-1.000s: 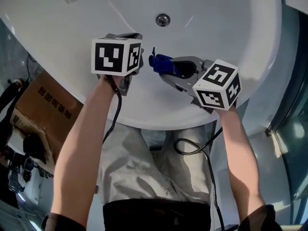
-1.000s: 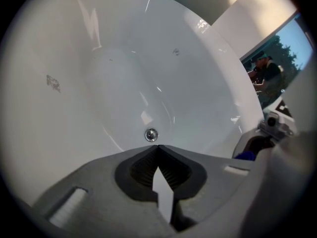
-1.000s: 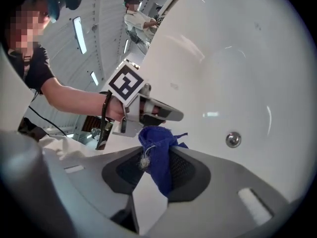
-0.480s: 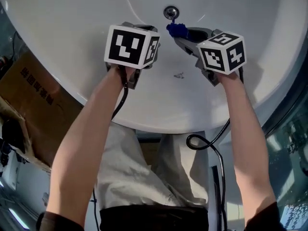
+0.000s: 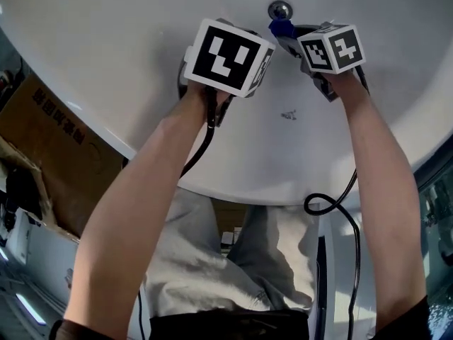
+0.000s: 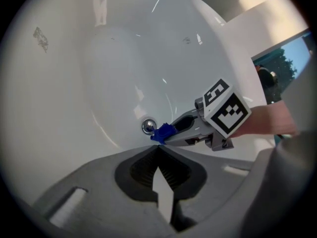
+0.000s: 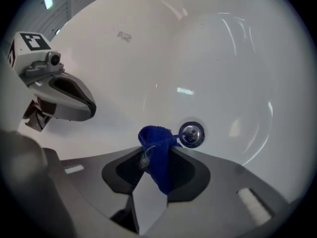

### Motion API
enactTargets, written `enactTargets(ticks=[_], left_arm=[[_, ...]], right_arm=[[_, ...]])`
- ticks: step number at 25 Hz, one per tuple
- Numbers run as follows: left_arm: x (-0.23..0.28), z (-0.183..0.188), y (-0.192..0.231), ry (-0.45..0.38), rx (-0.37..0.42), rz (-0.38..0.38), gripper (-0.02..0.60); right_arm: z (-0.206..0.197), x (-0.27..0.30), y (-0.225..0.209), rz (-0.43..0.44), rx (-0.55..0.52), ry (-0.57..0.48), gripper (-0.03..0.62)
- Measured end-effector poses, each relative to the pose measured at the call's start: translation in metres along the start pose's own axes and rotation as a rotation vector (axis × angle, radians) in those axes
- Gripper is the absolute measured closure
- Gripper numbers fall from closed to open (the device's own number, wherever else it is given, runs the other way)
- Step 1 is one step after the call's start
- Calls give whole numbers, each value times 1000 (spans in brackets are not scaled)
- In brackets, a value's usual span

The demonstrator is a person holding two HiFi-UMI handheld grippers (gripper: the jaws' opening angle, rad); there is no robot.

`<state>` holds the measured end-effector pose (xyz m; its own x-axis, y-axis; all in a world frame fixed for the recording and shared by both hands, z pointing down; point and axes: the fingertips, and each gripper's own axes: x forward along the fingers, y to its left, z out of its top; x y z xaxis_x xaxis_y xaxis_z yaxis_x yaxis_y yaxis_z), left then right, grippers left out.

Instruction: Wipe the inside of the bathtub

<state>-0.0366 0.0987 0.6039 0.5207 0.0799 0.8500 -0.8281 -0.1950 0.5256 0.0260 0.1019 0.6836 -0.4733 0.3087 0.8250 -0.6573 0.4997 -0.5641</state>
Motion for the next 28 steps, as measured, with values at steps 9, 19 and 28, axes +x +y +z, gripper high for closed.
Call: enactTargets(ticks=[9, 19, 28], left_arm=[[29, -34, 3, 46, -90, 58, 580], [31, -39, -3, 49, -87, 47, 580], [31, -35, -9, 53, -80, 24, 580]], right_arm=[[-30, 28, -17, -25, -38, 108, 468], [-57, 43, -11, -8, -57, 257, 468], [-78, 38, 3, 52, 72, 241, 468]])
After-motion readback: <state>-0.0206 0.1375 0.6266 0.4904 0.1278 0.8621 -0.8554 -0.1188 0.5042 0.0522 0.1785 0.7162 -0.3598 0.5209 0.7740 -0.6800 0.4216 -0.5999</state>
